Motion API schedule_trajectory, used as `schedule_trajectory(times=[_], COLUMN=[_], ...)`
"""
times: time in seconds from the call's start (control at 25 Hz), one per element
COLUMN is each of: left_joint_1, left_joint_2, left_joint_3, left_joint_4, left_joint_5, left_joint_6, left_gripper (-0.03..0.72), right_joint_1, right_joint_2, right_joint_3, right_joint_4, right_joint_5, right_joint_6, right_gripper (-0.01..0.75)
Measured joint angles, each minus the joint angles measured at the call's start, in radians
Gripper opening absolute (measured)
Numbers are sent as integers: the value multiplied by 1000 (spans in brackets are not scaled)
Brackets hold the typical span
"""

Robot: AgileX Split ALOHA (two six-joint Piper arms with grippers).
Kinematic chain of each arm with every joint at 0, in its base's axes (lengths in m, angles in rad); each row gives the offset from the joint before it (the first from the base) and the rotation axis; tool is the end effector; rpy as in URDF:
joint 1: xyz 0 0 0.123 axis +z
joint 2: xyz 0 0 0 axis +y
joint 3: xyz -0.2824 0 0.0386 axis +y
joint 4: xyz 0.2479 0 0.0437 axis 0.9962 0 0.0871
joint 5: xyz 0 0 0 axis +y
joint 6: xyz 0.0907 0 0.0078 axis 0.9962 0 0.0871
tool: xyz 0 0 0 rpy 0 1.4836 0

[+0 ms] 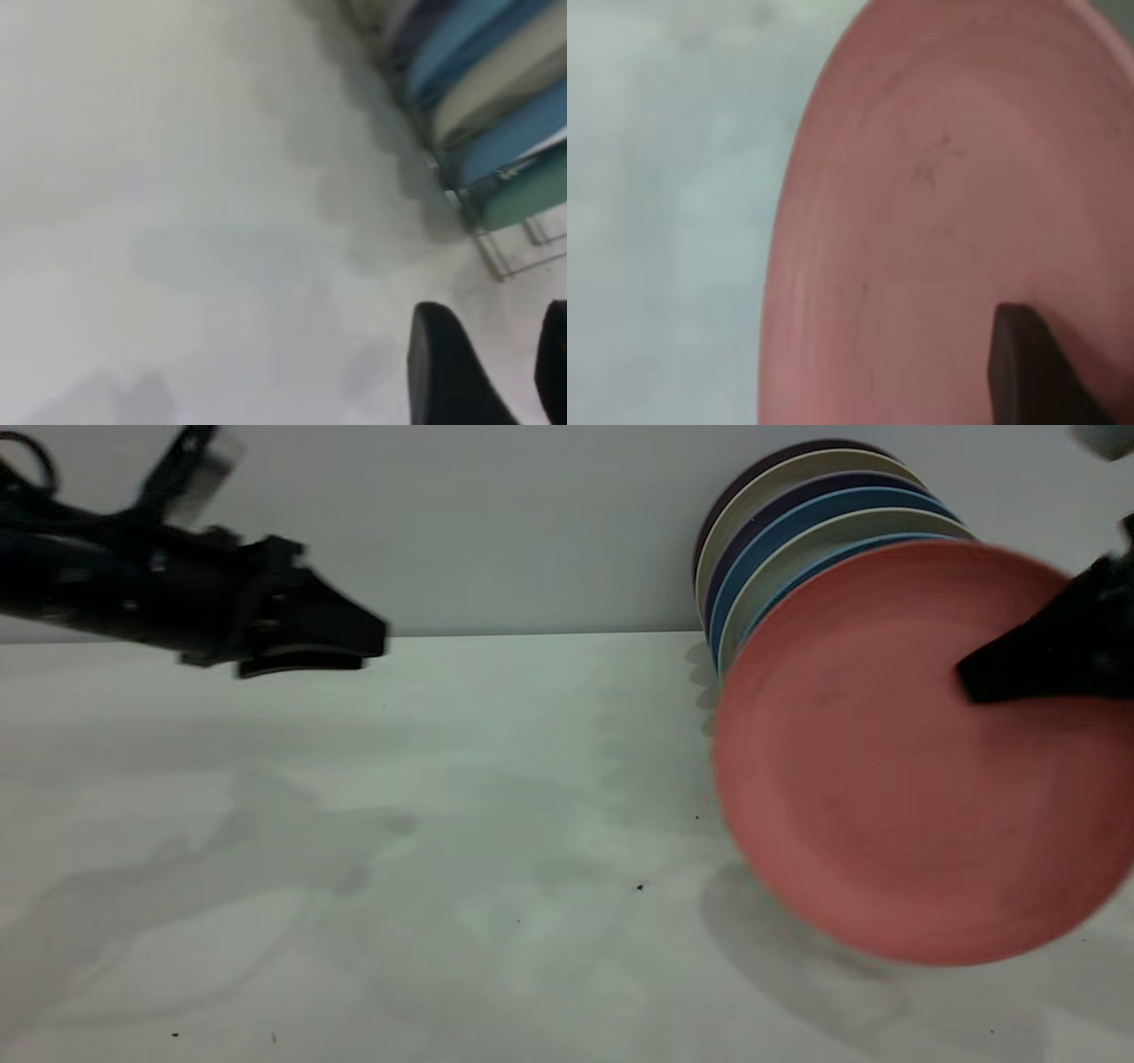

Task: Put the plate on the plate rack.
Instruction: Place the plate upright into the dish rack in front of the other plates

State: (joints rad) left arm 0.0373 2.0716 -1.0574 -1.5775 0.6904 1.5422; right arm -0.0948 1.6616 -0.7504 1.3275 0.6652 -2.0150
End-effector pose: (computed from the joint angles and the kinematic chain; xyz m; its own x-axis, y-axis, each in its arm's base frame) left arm 0.3818 -0.0439 0.1090 -0.8087 -0.0589 -0.5853 0.3261 0.7832 -0.5294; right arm 0.2930 0.0270 0.1699 -0.4530 -0.5051 -0.7346 -0.7512 0.6601 0.0094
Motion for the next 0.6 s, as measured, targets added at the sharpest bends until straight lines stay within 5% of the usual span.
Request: schedule_trajectory(times=[0.28,0.6], left_joint_1=[44,43], left_joint_2=[0,0], left_joint_3=[0,0], left_joint_4=[184,195], left_joint_5=[-86,-98], left_joint_6=[-121,-125], left_gripper=[335,335], right_joint_1=[-2,-2], right_joint_2=[-104,-110], right_joint_3=[-58,-233], right_joint_4=[-254,-462], right_joint_5=[23,75], right_joint_6=[-107,-107], right_gripper=[167,167])
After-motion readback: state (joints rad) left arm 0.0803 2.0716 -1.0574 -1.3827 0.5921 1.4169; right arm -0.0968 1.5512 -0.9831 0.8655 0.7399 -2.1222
